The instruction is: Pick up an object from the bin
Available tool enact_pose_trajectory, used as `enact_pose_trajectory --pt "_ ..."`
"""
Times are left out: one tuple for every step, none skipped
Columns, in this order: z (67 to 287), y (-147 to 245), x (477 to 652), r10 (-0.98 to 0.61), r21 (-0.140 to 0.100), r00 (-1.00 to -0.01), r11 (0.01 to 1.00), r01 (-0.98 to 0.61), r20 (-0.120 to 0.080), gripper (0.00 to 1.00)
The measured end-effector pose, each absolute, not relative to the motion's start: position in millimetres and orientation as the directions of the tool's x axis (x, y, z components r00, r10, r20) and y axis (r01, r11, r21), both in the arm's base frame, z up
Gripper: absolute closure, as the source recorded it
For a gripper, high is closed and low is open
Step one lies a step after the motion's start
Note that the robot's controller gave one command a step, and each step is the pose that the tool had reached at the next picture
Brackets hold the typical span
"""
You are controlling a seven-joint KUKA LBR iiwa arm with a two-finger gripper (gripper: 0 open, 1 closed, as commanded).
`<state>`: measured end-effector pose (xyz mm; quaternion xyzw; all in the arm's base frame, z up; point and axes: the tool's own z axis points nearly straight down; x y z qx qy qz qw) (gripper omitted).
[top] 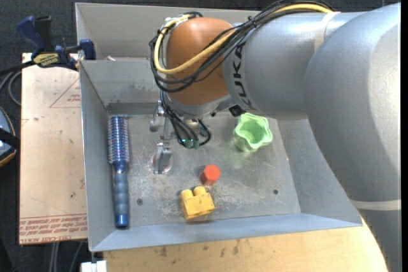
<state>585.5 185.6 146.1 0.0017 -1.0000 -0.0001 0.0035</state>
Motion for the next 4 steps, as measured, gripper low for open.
enact_pose_trajectory --pt "75 115 515.1 -0.273 0.004 -0.962 0.962 -0.273 -0.017 0.00" --pt "76 32 513.5 -0.274 0.004 -0.962 0.962 -0.274 -0.018 0.00" --pt "78 33 514.4 -0.277 0.001 -0.961 0.961 -0.277 -0.018 1.00" --pt "226 34 521.5 -0.382 -0.003 -0.924 0.924 -0.382 -0.011 1.00"
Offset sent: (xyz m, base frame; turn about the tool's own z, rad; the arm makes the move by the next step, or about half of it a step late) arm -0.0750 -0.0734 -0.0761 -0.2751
